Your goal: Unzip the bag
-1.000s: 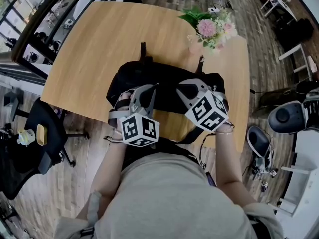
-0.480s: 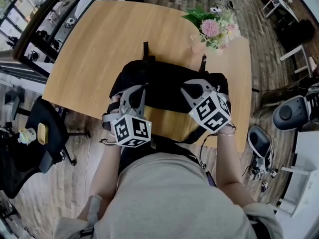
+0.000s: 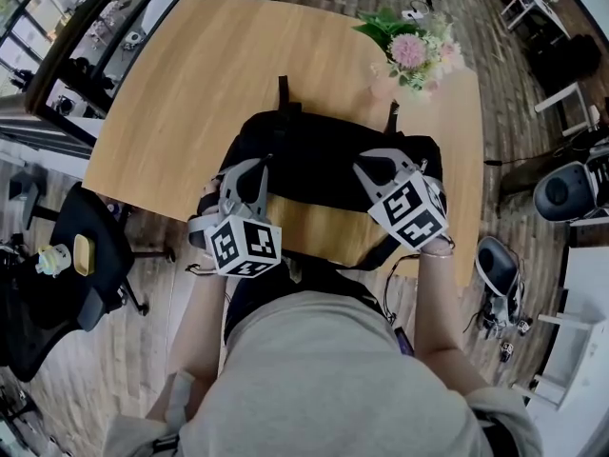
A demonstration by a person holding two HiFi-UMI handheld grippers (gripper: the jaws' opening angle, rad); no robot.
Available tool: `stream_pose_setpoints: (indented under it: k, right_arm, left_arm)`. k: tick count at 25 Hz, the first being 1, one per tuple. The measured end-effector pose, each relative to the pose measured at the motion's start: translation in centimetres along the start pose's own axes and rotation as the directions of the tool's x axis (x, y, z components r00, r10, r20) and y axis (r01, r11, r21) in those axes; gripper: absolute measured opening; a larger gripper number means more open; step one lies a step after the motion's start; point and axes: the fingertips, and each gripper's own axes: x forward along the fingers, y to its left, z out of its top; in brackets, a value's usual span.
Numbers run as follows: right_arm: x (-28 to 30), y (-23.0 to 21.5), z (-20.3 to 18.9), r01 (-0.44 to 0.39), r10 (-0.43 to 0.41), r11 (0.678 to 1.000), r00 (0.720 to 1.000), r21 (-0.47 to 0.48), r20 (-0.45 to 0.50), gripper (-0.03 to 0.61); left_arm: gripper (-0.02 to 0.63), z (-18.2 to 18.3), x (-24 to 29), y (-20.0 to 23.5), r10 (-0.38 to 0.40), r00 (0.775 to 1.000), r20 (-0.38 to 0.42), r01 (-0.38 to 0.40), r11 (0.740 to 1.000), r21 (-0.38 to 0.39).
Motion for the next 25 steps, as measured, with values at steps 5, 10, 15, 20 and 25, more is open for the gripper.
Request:
stream_pose_setpoints:
  k: [5,10,15,20,25]
  right_arm:
    - [-0.2,0.1,-0.3,0.023,-0.022,1.0,1.0,0.015,-0.016,0.032]
    - [0.0,0.5,-0.5,0.047,-0.046,0.998,0.999,0.043,-0.026,0.032]
    - [0.0,0.8,-0.6,0.066,-0.064,0.995,0.998,0.069,-0.024,0.032]
    - [0.0,1.0,-0.9,0.069,-0.067,0.995,0.997,0.074,-0.026,0.032]
    - [-0.2,0.7,-0.9,0.074,-0.073,0.995,0.997,0.073,-0.014,0.038]
  left_arm:
    - [0.018,-0.8,-0.3,0.4,-0.016,1.0,0.005,0.016,1.0,-0.001]
    - [0.018,-1.2,-0.3,0.4,-0.043,0.999,0.02,0.043,0.999,0.014]
    - [0.018,-2.4,-0.7,1.0,-0.052,0.999,0.007,0.052,0.999,0.015]
    - [0.02,-2.4,-0.7,0.9,-0.048,0.999,0.014,0.048,0.999,-0.02]
    - [0.021,-2.3,-0.4,0.7,-0.039,0.999,0.009,0.04,0.997,-0.068]
